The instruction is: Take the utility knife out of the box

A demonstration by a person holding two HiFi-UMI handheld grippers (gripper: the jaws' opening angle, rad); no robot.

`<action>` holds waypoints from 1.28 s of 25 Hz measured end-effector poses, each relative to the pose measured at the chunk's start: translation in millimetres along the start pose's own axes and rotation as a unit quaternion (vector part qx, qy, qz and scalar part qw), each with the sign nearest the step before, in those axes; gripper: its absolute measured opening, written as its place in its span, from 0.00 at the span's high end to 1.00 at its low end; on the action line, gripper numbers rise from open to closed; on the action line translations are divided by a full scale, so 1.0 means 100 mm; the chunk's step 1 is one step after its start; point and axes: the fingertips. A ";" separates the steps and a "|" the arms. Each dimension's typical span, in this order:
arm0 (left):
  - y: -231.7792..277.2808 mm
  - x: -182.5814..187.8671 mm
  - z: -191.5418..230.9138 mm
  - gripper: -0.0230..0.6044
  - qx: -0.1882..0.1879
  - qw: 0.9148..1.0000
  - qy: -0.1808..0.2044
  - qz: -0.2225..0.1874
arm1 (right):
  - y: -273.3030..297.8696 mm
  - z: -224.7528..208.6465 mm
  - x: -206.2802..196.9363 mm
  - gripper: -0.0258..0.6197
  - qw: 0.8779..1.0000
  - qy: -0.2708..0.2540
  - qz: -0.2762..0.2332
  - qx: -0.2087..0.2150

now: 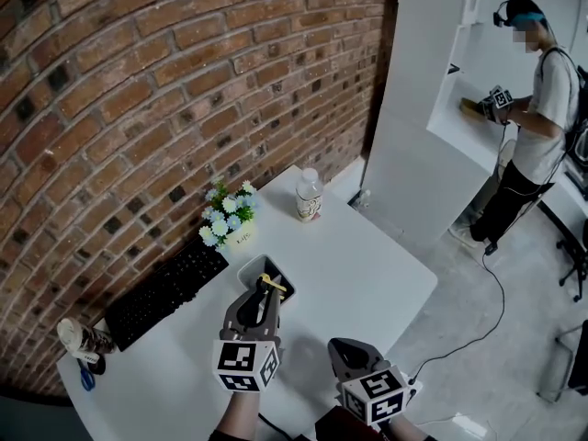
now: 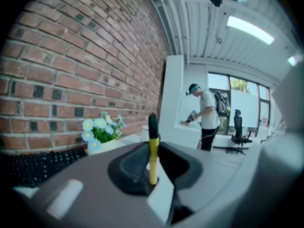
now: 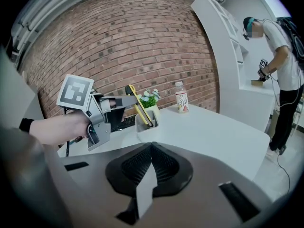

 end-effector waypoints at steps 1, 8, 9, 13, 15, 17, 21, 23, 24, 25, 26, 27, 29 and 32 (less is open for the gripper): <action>-0.03 0.02 -0.01 0.86 -0.001 1.000 0.001 -0.003 | -0.02 0.01 0.01 0.95 1.000 -0.002 -0.003 -0.003; -0.31 0.21 -0.06 0.86 -0.010 0.999 0.005 -0.030 | -0.22 0.10 0.08 0.95 0.999 -0.019 -0.031 -0.030; -0.36 0.23 -0.07 0.86 -0.012 0.999 0.006 -0.033 | -0.26 0.12 0.09 0.95 0.999 -0.020 -0.035 -0.034; -0.56 0.28 -0.12 0.86 -0.021 0.999 0.007 -0.042 | -0.41 0.23 0.11 0.95 0.997 -0.025 -0.051 -0.047; -0.66 0.30 -0.15 0.86 -0.028 0.998 0.008 -0.047 | -0.48 0.29 0.11 0.95 0.996 -0.029 -0.059 -0.054; -0.77 0.30 -0.19 0.86 -0.035 0.998 0.009 -0.050 | -0.56 0.36 0.10 0.95 0.995 -0.032 -0.065 -0.061; -1.01 0.28 -0.28 0.86 -0.052 0.997 0.008 -0.053 | -0.71 0.51 0.05 0.95 0.994 -0.035 -0.076 -0.076; -1.11 0.26 -0.33 0.86 -0.064 0.997 0.009 -0.053 | -0.79 0.57 0.03 0.95 0.992 -0.035 -0.083 -0.085; -1.16 0.25 -0.36 0.86 -0.069 0.996 0.010 -0.053 | -0.83 0.60 0.02 0.95 0.992 -0.036 -0.086 -0.089; -1.22 0.24 -0.40 0.86 -0.074 0.996 0.010 -0.053 | -0.88 0.63 0.01 0.95 0.991 -0.036 -0.090 -0.092; -1.27 0.23 -0.43 0.86 -0.079 0.995 0.010 -0.052 | -0.92 0.66 0.00 0.95 0.990 -0.037 -0.093 -0.096; -1.33 0.22 -0.47 0.86 -0.084 0.995 0.010 -0.052 | -0.96 0.69 -0.01 0.95 0.990 -0.037 -0.095 -0.099; -1.44 0.18 -0.53 0.86 -0.093 0.994 0.011 -0.052 | -1.04 0.76 -0.05 0.95 0.989 -0.037 -0.100 -0.107; -1.60 0.14 -0.60 0.86 -0.108 0.993 0.014 -0.052 | -1.14 0.86 -0.12 0.95 0.986 -0.035 -0.107 -0.120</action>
Point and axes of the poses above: the fingertips, and each gripper's own axes: y forward along the fingers, z to its left, x out of its top, and after that the axes turned 11 degrees about x, right-handed
